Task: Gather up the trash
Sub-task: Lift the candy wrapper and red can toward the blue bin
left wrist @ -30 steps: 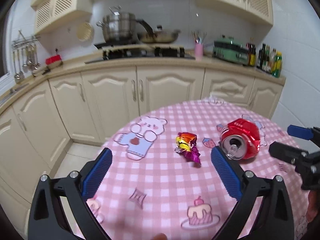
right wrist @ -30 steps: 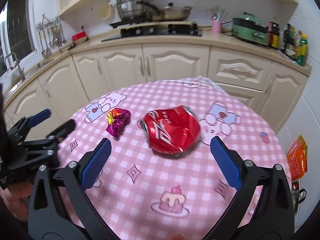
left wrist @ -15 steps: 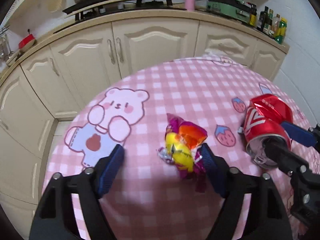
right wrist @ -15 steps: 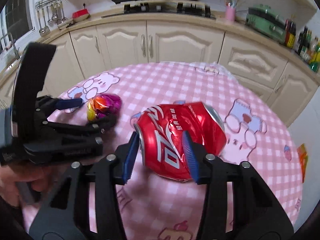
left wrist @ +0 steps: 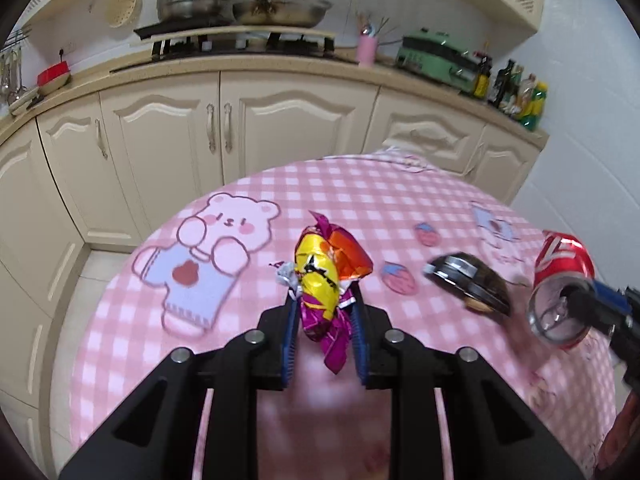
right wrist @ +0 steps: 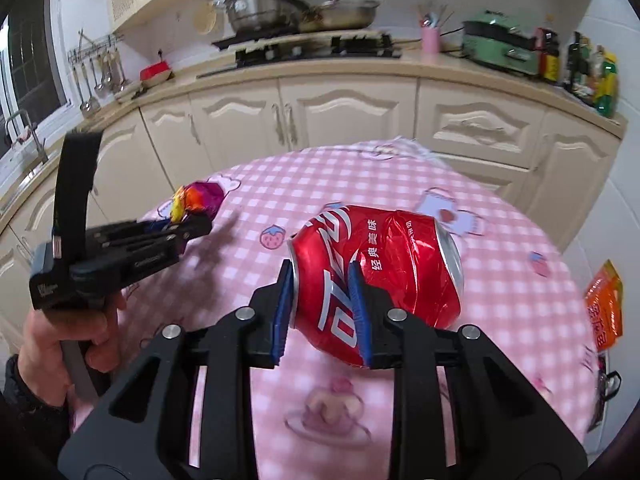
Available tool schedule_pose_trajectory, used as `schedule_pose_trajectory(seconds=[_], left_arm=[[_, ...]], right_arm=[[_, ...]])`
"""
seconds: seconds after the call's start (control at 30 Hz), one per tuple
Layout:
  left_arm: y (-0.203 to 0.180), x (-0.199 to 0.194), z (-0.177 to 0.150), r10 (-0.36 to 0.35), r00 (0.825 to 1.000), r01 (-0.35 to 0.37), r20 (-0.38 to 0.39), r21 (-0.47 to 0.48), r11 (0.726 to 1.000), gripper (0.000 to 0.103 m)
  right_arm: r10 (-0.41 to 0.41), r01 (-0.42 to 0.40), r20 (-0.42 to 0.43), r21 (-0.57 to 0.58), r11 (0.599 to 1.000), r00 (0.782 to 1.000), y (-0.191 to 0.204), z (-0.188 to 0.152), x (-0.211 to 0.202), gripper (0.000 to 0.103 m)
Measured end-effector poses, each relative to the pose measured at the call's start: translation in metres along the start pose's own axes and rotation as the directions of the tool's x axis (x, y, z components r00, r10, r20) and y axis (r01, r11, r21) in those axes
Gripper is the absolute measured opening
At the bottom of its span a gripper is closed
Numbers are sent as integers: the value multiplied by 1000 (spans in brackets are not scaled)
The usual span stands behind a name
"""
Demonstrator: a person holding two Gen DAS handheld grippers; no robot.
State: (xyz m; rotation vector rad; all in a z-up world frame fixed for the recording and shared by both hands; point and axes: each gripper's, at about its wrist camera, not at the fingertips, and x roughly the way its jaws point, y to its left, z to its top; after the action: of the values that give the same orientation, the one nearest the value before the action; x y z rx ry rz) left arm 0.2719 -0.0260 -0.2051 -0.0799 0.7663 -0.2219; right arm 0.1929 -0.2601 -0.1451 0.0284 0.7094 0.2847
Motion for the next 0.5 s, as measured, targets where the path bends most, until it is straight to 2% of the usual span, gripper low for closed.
schedule_pose_trajectory(seconds=[0.13,0.27,0.4,0.5], left_arm=[[-18,-36,-20,-55,997,56,51,-19,998,22],[-32,-66,-33,-76,993,79,92,-35,996,22],[-50,-95,-38,-103,986,105,131,-11,994,22],[-77,-115,-41,-143,978,139,153,38,990,22]], right_arm=[[-10,10,44,12,1000,999,-14,-10,-38,27],[-24,21,79,42,999,997,-29,-20,-70,27],[-30,21,124,72,997,992,-46,-30,-105,27],[-45,31,157,91,995,987,-58,-39,-131,27]])
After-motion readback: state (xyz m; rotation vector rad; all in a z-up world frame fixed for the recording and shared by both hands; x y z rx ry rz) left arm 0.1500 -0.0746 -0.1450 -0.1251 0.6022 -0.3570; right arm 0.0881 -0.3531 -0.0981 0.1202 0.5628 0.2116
